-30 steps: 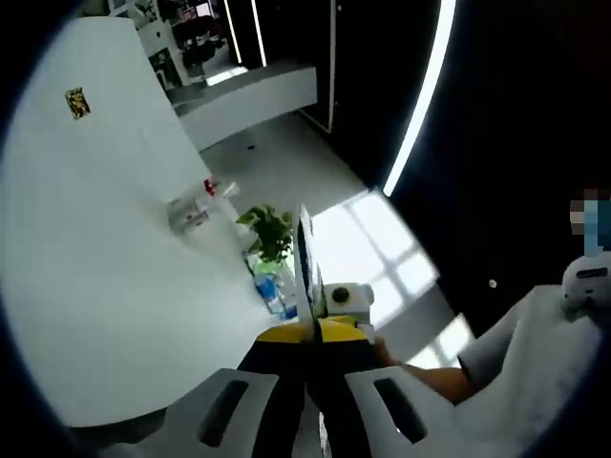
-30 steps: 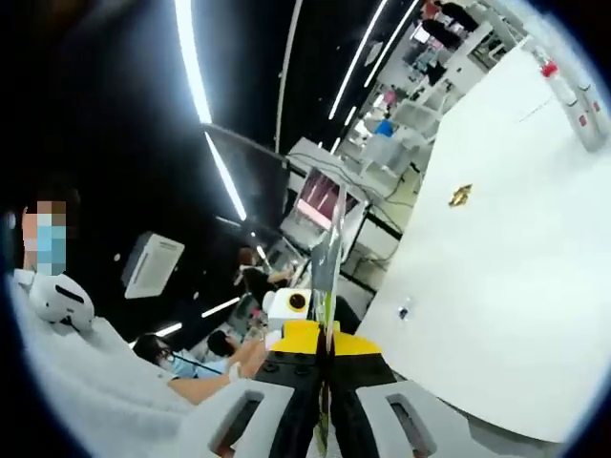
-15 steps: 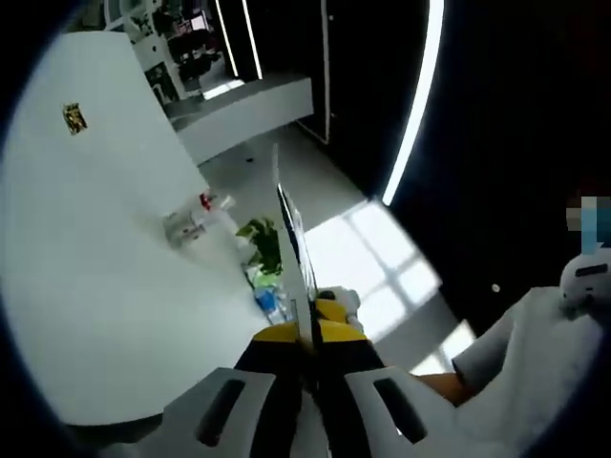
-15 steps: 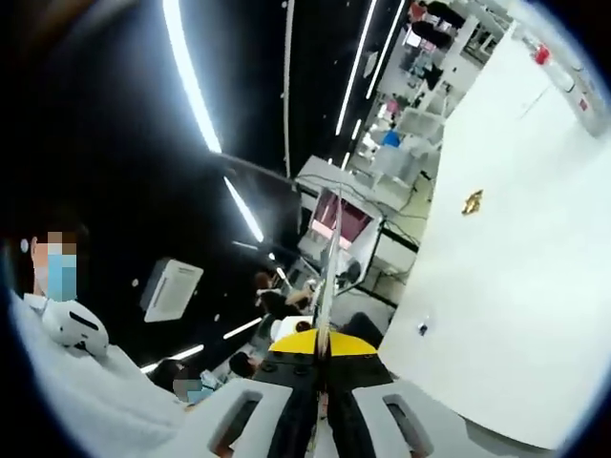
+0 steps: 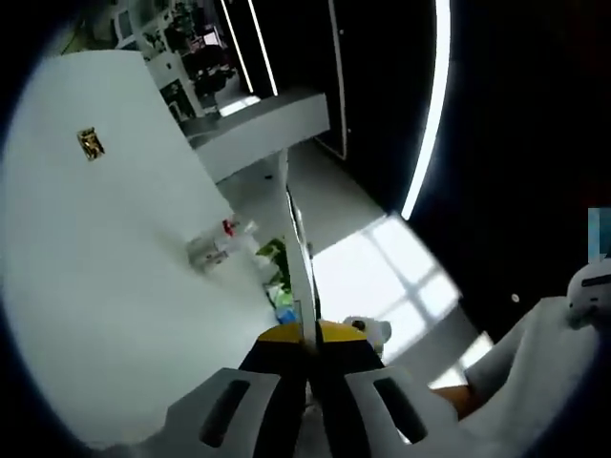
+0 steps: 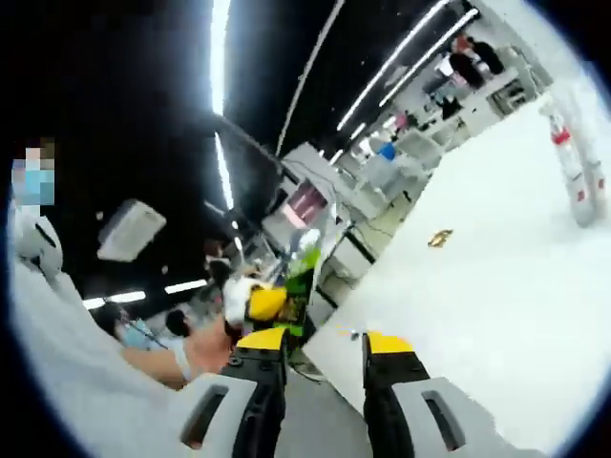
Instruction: Arrange the skincare products in the storage area until every visible bottle or jar stands upright without overlapping.
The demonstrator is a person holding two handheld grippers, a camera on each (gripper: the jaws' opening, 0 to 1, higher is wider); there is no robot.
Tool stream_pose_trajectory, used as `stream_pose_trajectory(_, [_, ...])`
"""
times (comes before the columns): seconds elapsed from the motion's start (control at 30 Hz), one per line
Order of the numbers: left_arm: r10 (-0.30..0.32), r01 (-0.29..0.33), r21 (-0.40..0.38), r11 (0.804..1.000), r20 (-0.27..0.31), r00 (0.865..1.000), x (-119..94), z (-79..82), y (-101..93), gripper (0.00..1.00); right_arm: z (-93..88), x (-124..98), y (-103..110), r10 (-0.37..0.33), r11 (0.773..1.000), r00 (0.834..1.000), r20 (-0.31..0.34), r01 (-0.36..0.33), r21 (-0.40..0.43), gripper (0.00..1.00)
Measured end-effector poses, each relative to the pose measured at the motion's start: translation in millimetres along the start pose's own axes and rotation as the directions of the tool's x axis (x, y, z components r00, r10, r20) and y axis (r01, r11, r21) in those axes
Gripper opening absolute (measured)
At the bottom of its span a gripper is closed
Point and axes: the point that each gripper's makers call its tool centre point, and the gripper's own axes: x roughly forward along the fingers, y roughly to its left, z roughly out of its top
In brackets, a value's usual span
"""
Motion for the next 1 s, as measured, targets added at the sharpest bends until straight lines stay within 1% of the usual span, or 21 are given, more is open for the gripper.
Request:
stream_pose_trajectory(0.03, [0.001,-0.001,0.000,1.000,0.000,1.000,1.4,0.7,0.6,0.00,-10.5,-1.3,-7.8,-0.056,0.998,0.998,-0.041,0.055,-0.027,0.41])
stream_pose_trajectory(0.07, [0.005,-0.005,-0.011,1.000,-0.004,1.000,6.2,3.3,3.5,0.00,-27.7,-5.8,-17.7,-0.128,0.989,0.985,-0.116,0.119,-0.081,0.42])
stream_pose_trajectory(0.13, [0.004,-0.004,-0.008,1.000,-0.002,1.000,12.5,7.3,6.0,0.00,-50.9,-11.0,-32.4,-0.218,0.966,0.960,-0.177,0.186,-0.178,0.40])
stream_pose_trajectory(0.23, [0.000,0.000,-0.023,1.000,-0.002,1.000,26.4,13.7,12.0,0.00,-66.6,-15.7,-49.1,-0.303,0.942,0.939,-0.165,0.270,-0.199,0.44])
stream_pose_trajectory(0.27, [0.000,0.000,-0.024,1.000,-0.007,1.000,30.3,14.2,12.6,0.00,-72.4,-18.2,-55.4,-0.336,0.931,0.925,-0.175,0.298,-0.212,0.44])
stream_pose_trajectory(0.33, [0.007,-0.007,-0.023,1.000,-0.023,1.000,39.7,16.1,16.8,0.00,-85.7,-21.2,-66.8,-0.382,0.916,0.901,-0.205,0.338,-0.217,0.40])
stream_pose_trajectory(0.37, [0.005,-0.006,-0.031,1.000,-0.032,0.999,45.8,17.3,19.4,0.00,-91.5,-23.3,-75.2,-0.422,0.896,0.870,-0.256,0.356,-0.267,0.37])
stream_pose_trajectory(0.4, [0.002,-0.004,-0.034,0.999,-0.036,0.999,49.6,18.4,20.9,0.00,-88.2,-21.7,-76.9,-0.433,0.886,0.867,-0.247,0.360,-0.291,0.33])
stream_pose_trajectory(0.43, [0.003,-0.004,-0.039,0.999,-0.043,0.999,56.0,19.7,23.5,0.00,-79.6,-16.1,-78.1,-0.433,0.881,0.880,-0.194,0.368,-0.297,0.32])
stream_pose_trajectory(0.47, [0.003,-0.005,-0.040,0.999,-0.046,0.999,57.7,19.8,24.1,0.00,-80.4,-16.6,-79.9,-0.440,0.881,0.876,-0.196,0.378,-0.286,0.31])
stream_pose_trajectory(0.5, [0.009,-0.011,-0.048,0.999,-0.052,0.999,65.5,21.2,27.8,0.00,-81.7,-18.4,-84.3,-0.455,0.874,0.868,-0.198,0.393,-0.285,0.30])
stream_pose_trajectory(0.57, [0.013,-0.016,-0.056,0.998,-0.059,0.998,76.0,24.1,33.3,0.00,-87.2,-24.9,-96.9,-0.499,0.857,0.837,-0.226,0.436,-0.276,0.30])
stream_pose_trajectory(0.67, [0.011,-0.016,-0.070,0.997,-0.075,0.997,100.5,28.5,41.6,0.00,-84.0,-26.1,-100.7,-0.498,0.860,0.843,-0.204,0.450,-0.239,0.31])
stream_pose_trajectory(0.73, [0.026,-0.033,-0.069,0.997,-0.101,0.995,115.8,27.8,50.5,0.00,-88.9,-27.4,-105.6,-0.518,0.849,0.826,-0.224,0.464,-0.252,0.32])
stream_pose_trajectory(0.77, [0.030,-0.038,-0.071,0.997,-0.113,0.993,120.9,26.9,54.0,0.00,-90.0,-27.0,-105.6,-0.513,0.853,0.828,-0.228,0.461,-0.246,0.34])
stream_pose_trajectory(0.8, [0.033,-0.042,-0.070,0.997,-0.128,0.991,128.5,25.9,60.3,0.00,-88.0,-23.8,-100.4,-0.484,0.871,0.848,-0.216,0.444,-0.209,0.36])
stream_pose_trajectory(0.83, [0.040,-0.050,-0.067,0.996,-0.141,0.989,132.3,24.8,65.1,0.00,-86.7,-23.9,-99.0,-0.485,0.870,0.849,-0.211,0.443,-0.217,0.37])
stream_pose_trajectory(0.87, [0.064,-0.075,-0.063,0.995,-0.157,0.985,138.0,23.9,74.9,0.00,-86.5,-24.2,-99.1,-0.489,0.866,0.847,-0.209,0.444,-0.228,0.37])
stream_pose_trajectory(0.9, [0.068,-0.079,-0.064,0.995,-0.161,0.985,139.8,23.8,77.5,0.00,-87.0,-24.3,-98.8,-0.490,0.866,0.846,-0.210,0.444,-0.230,0.36])
stream_pose_trajectory(0.93, [0.080,-0.093,-0.065,0.994,-0.175,0.981,145.5,24.3,86.5,0.00,-86.6,-24.2,-99.0,-0.489,0.866,0.847,-0.208,0.443,-0.233,0.36])
stream_pose_trajectory(1.0, [0.091,-0.104,-0.073,0.992,-0.170,0.981,155.4,29.8,98.5,0.00,-86.0,-25.9,-101.5,-0.501,0.859,0.842,-0.202,0.454,-0.237,0.35])
